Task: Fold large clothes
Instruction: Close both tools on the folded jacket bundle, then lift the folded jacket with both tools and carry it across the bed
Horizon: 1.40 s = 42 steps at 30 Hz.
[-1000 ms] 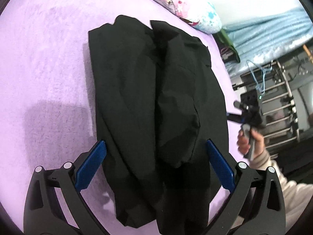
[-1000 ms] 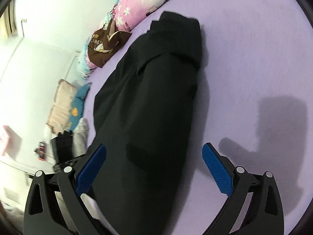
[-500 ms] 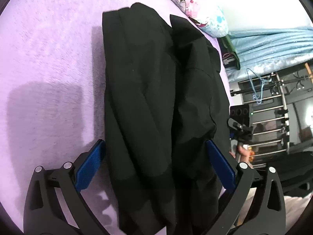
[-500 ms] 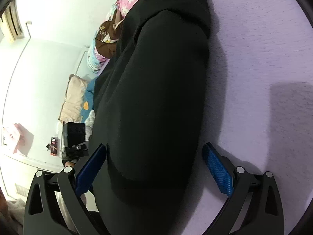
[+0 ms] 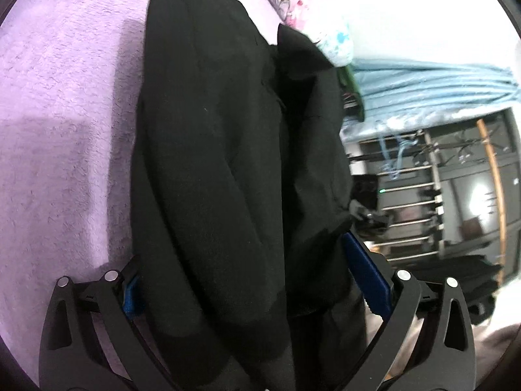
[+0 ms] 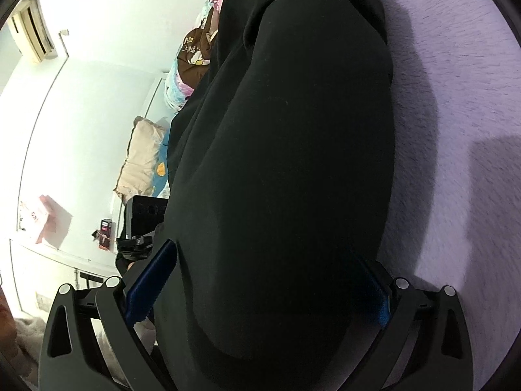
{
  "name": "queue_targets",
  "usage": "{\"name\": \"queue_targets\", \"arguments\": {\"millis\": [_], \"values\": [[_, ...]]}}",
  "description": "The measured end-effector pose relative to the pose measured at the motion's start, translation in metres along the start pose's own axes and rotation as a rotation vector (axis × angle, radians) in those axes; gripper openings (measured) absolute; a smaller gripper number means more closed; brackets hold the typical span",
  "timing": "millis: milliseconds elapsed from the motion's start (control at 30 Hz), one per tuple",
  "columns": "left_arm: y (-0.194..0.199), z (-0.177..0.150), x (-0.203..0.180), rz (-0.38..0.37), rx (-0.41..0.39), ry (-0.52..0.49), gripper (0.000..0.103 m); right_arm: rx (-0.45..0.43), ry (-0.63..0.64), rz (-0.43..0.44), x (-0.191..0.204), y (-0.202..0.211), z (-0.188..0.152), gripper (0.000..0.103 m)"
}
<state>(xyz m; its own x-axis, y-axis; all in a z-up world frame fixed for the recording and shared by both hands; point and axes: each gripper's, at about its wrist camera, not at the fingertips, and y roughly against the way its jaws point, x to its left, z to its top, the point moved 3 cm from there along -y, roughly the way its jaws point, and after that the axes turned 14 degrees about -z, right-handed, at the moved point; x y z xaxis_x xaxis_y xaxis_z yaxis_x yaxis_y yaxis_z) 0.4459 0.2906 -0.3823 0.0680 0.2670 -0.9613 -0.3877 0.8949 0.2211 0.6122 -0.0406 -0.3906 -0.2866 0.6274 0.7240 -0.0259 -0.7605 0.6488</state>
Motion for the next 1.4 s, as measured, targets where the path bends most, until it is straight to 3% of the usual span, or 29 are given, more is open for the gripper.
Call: {"name": "queue_targets", "arguments": {"millis": [100, 333, 833, 900, 933, 1000, 1067, 1233, 1300, 1400], "values": [[0.005, 0.001, 0.001, -0.065, -0.029, 0.030, 0.097, -0.008, 0.008, 0.020, 0.002, 0.002, -0.002, 0.098], [-0.016, 0.001, -0.007, -0.040, -0.002, 0.000, 0.097, -0.018, 0.010, 0.062, 0.002, 0.003, -0.003, 0.098], [-0.043, 0.003, -0.004, -0.057, 0.057, -0.034, 0.096, 0.040, 0.069, 0.039, 0.006, -0.020, 0.005, 0.097], [-0.044, 0.003, -0.004, -0.053, 0.058, -0.027, 0.094, 0.035, 0.069, 0.027, 0.004, -0.019, 0.005, 0.091], [-0.044, 0.003, -0.004, -0.051, 0.061, -0.026, 0.092, 0.035, 0.066, 0.018, 0.003, -0.019, 0.004, 0.083], [-0.041, 0.004, 0.001, -0.046, 0.061, -0.003, 0.075, 0.042, 0.051, 0.017, -0.002, -0.018, 0.004, 0.068], [-0.040, 0.003, 0.006, -0.037, 0.071, 0.009, 0.064, 0.048, 0.034, 0.029, -0.005, -0.016, 0.003, 0.051], [-0.043, 0.003, 0.001, -0.077, 0.085, 0.034, 0.041, 0.044, 0.032, 0.042, 0.000, -0.012, 0.001, 0.026], [-0.044, 0.002, -0.004, -0.093, 0.094, 0.023, 0.033, 0.030, 0.050, 0.038, 0.006, -0.006, -0.001, 0.022], [-0.045, 0.002, -0.015, -0.097, 0.100, -0.006, 0.030, 0.018, 0.048, 0.041, 0.010, -0.001, -0.002, 0.019]]}}
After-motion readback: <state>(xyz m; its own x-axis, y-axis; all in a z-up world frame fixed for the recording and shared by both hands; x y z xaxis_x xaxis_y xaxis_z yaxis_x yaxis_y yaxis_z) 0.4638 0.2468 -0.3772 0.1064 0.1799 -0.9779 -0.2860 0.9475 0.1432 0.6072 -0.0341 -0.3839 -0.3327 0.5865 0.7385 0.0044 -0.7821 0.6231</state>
